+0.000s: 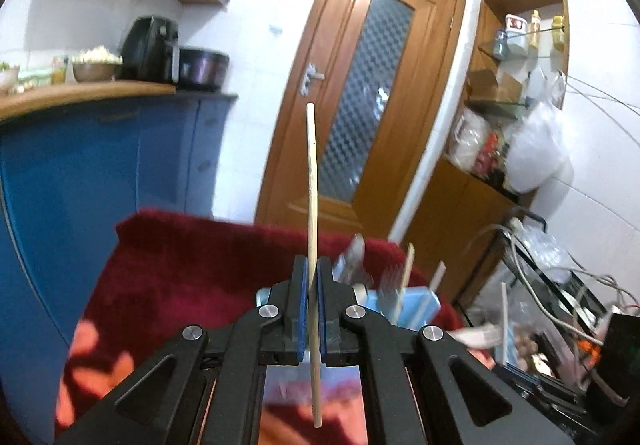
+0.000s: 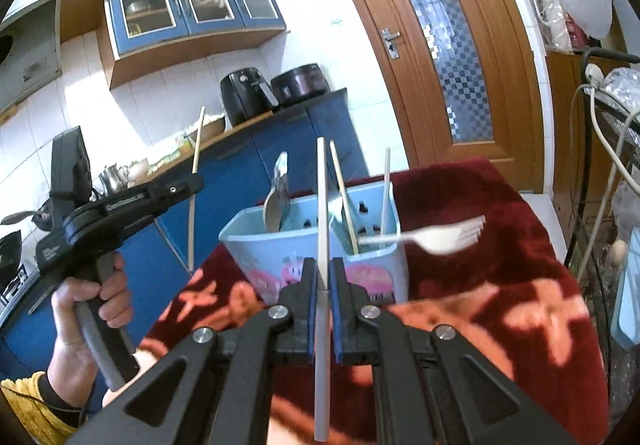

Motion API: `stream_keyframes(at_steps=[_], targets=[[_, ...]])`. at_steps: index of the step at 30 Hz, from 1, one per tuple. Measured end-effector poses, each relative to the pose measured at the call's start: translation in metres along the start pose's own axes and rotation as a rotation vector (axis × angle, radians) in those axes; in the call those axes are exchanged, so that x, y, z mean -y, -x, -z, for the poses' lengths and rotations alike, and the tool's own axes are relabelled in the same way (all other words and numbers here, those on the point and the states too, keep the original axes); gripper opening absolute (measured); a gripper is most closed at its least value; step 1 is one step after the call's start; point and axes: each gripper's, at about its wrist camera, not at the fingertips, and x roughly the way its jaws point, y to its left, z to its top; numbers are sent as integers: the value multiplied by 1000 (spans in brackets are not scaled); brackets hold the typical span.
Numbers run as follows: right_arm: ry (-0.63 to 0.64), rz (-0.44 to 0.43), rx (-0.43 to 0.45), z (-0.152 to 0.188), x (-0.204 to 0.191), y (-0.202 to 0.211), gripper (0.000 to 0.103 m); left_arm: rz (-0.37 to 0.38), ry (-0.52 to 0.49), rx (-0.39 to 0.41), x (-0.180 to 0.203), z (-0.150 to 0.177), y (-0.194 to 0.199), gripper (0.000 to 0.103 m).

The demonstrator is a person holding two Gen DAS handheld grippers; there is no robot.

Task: Organize utensils
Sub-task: 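Carry the wooden chopstick to the caddy with the left tool while the right tool carries the white stick, then lower the wooden chopstick into the caddy and open the left tool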

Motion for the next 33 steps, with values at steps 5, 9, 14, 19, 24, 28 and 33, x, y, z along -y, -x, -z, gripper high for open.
stream_keyframes(at_steps=[5,9,14,19,24,28,33], targets=[[-14,5,62,-20,4,-14,8,-50,-36,102,3,-9,-20,4],[-9,9,112,-37,6,-26,8,-72,-36,131,1,-5,-36,4],[17,42,203,-55,6,-46,8,-108,-43,150,-3,9,-52,4],[41,80,256,-59,8,-71,8,-123,-74,174,-2,25,-55,4],[84,104,251,-52,8,-90,8,-139,-113,192,4,36,-57,4],[124,115,209,-40,6,-98,8,-144,-124,172,5,44,-60,4],[145,108,178,-30,7,-95,8,-140,-119,157,3,46,-60,8]])
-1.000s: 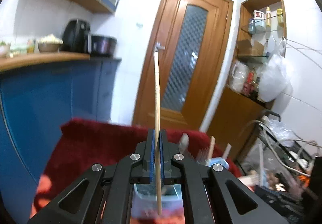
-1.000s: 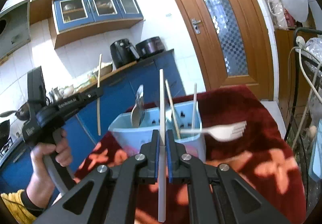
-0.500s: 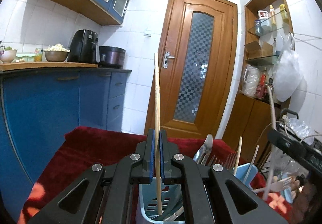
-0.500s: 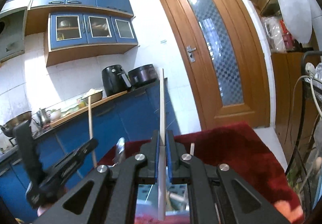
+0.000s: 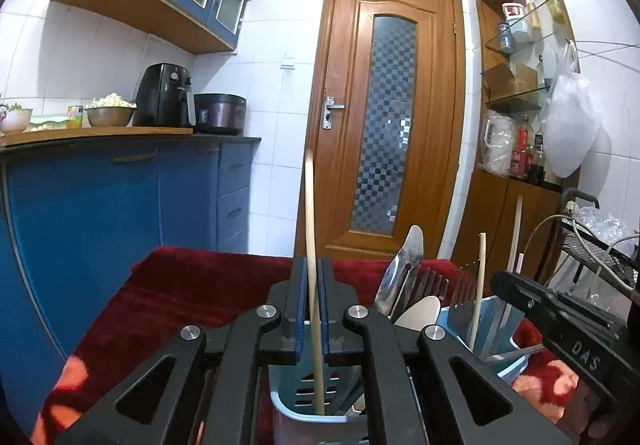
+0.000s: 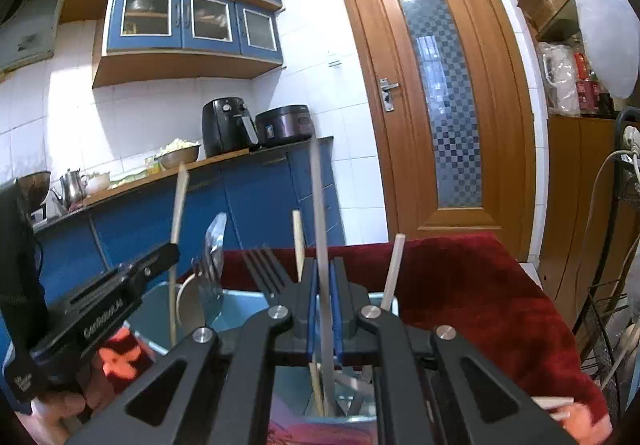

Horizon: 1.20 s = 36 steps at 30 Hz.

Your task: Organize utensils

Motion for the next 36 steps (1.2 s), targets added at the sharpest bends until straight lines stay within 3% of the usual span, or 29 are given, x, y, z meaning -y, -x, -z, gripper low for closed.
stream_keyframes(at_steps=[6,11,17,23,29,31,33,36], targets=[[0,-19,-25,2,0,6,9,21,-1,-24,1,0,7,20],[-21,-33,-4,-2,1,19,15,41,9,-38,0,-3,19,20],[-38,-51,10,-6,-2,40,16,44,32,-52,-4,-8,36,22],[-70,-69,-17,-4,-3,60,20,65,60,-103,-8,-7,49,25],[-106,-55,-69,6,-1,74,29,75,62,-162,-7,-2,61,40],[-126,-56,-83,12,2,77,39,69,58,-173,-6,1,67,57],[-147,-59,-97,17,5,79,45,57,52,-186,-4,5,74,64],[-168,-36,-120,24,11,80,46,46,44,-210,-3,11,81,67]])
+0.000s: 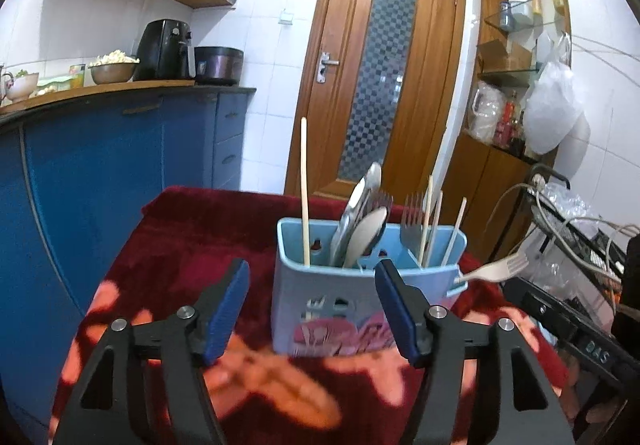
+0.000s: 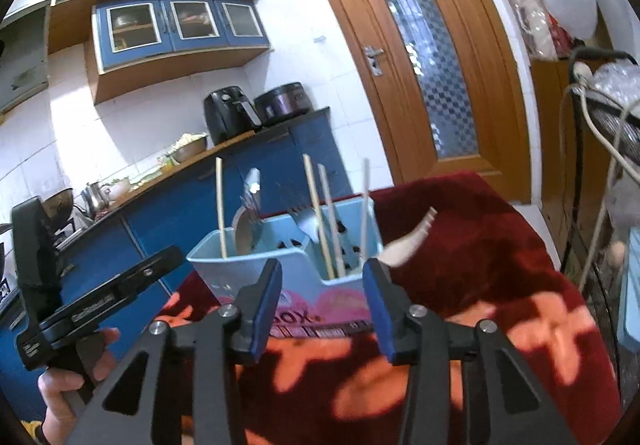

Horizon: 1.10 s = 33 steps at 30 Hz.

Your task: Organize utensils

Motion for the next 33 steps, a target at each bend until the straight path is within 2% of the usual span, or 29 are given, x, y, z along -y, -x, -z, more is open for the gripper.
stream_keyframes(at_steps=[5,7,17,20,22,24,30,33], targets=[[-23,57,-27,5,10,-2,46,1,37,-59,-5,13,1,67],[-33,77,-37,5,15,-4,51,-5,49,-82,-7,19,0,67],[-65,113,-50,-4,29,-18,51,-30,61,-130,-14,32,-8,67],[-84,102,-52,-8,32,-23,36,-28,58,-131,-13,32,-8,67],[-99,92,-52,-10,34,-26,17,-26,57,-131,-13,32,-8,67],[-100,96,-43,-14,35,-28,8,-25,56,-132,-12,32,-8,67],[24,122,25,-32,14,-20,5,-18,56,-136,-12,33,-9,67],[90,119,25,-40,2,-22,4,-15,58,-139,-11,34,-9,67]])
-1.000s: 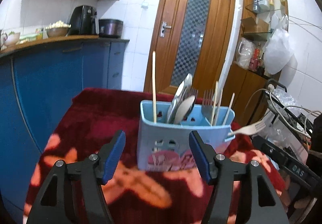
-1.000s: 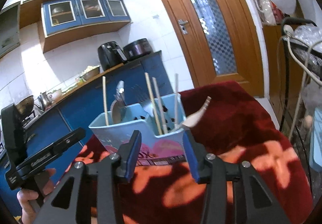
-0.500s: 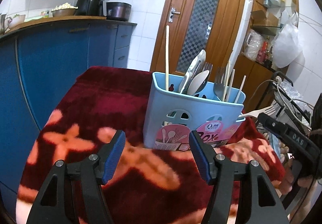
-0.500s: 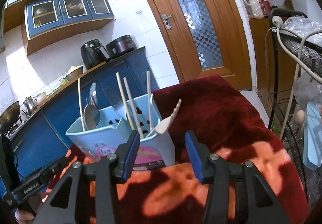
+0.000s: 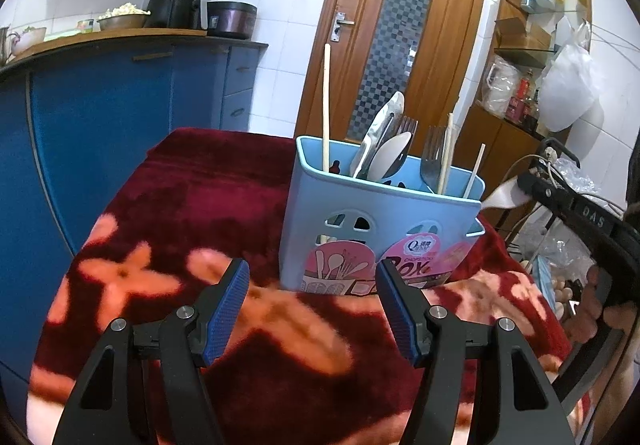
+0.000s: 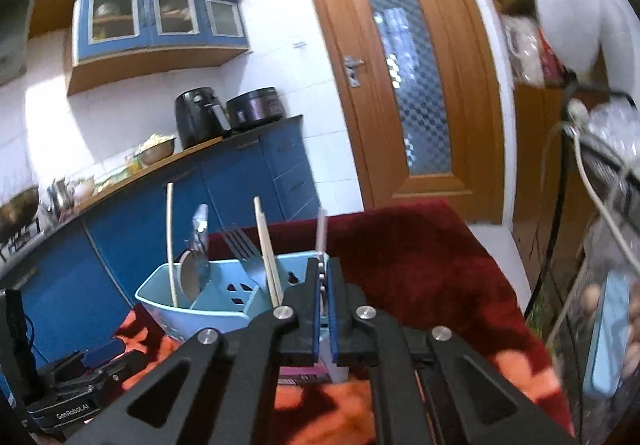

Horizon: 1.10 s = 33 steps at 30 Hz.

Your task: Organize utensils

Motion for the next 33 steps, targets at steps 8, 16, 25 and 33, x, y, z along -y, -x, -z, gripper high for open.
stream_keyframes(at_steps=[8,16,25,33], targets=[[104,32,42,-34,-20,3,4,4,-7,2,0,1,1,67],[248,103,40,-57,-32,19,4,9,-1,5,-2,1,2,67],[321,81,-115,-44,-36,-14,4,10,2,1,-3,2,2,67],[191,-41,-170,-21,-30,-44,19,6,-8,-6,-1,4,7,67]])
